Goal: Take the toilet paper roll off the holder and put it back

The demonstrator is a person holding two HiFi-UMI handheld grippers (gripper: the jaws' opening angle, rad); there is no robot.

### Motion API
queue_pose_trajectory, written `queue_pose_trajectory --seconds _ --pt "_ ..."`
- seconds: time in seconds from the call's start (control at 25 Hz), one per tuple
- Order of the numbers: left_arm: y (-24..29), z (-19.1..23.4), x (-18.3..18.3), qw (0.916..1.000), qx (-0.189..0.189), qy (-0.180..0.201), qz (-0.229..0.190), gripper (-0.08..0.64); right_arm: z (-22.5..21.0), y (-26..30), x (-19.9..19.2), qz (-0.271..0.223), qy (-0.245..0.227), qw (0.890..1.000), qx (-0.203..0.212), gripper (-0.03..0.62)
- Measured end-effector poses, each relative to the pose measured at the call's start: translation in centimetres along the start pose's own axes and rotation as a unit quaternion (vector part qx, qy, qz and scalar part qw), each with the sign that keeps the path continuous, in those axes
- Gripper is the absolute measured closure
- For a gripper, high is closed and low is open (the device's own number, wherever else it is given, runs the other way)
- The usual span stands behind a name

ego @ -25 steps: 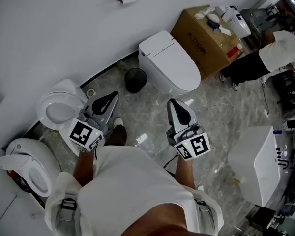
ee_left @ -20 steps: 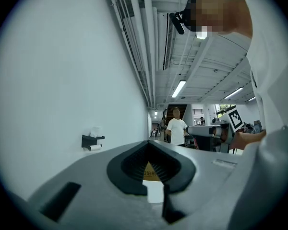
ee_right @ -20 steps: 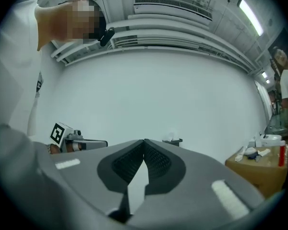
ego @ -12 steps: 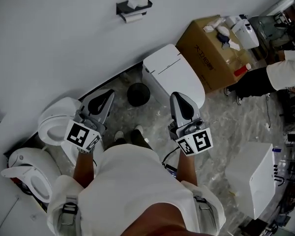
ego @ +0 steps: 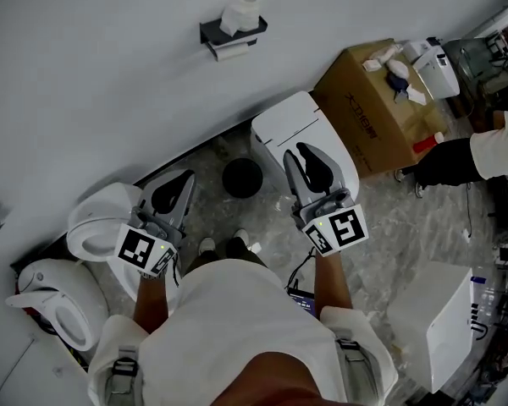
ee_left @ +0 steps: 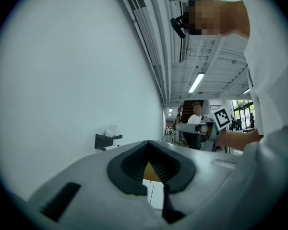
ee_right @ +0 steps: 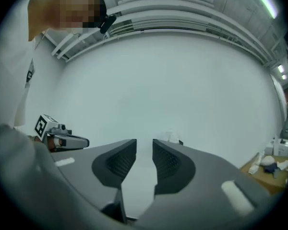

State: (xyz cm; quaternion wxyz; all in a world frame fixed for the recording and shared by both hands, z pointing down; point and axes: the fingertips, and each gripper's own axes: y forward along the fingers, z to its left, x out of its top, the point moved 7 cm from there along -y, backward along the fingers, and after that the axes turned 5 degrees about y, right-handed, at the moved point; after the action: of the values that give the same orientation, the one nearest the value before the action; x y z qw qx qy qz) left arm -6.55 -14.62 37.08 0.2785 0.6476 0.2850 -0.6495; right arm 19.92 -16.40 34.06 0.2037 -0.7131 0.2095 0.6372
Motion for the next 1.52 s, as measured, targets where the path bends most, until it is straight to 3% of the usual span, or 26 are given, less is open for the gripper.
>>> queue_pose_trajectory --seconds 0.24,0.4,0.64,0.84,1.0,1.04,1.12,1.32,1.52 --pt "1.8 1.8 -1.4 0.9992 0.032 -0.017 0.019 0.56 -6.4 10.4 0.9 0.004 -0.032 0.999 0.007 0.327" --pt "2.6 2.3 -3.5 0.9964 0.059 -0.042 0.045 0.561 -11.5 18.7 0.1 0.026 -0.048 0.998 0.003 0.291" --pt "0.9 4.3 -7.7 0.9859 0.119 -0.088 0.079 0.56 -16.4 30.1 -1.6 0.043 -0.054 0.998 -0.014 0.179" --pt "-0.6 4.8 -9.6 0.9774 0.16 -0.108 0.086 0.56 -17.6 36.6 -2.9 0.054 -0.063 0.996 -0.022 0.155" --pt "-1.4 5.3 -9.9 0.9728 0.181 -0.113 0.089 0.56 -17.7 40.1 -3.1 0.066 -0.079 0.994 -0.035 0.172" --pt "-1.6 5.5 -9.9 0.9721 0.185 -0.113 0.089 0.56 -17.9 40.6 -3.1 0.072 -0.084 0.993 -0.045 0.186" --pt "-1.9 5.7 -9.9 0.9711 0.191 -0.114 0.088 0.56 -18.3 40.9 -3.0 0.087 -0.093 0.99 -0.068 0.285" --pt "-2.0 5.8 -9.5 0.9716 0.192 -0.108 0.085 0.56 -18.7 41.1 -2.9 0.102 -0.087 0.986 -0.103 0.293" --pt "-2.3 6.1 -8.8 0.9725 0.192 -0.103 0.082 0.561 -18.4 40.2 -2.3 0.091 -0.097 0.986 -0.102 0.296"
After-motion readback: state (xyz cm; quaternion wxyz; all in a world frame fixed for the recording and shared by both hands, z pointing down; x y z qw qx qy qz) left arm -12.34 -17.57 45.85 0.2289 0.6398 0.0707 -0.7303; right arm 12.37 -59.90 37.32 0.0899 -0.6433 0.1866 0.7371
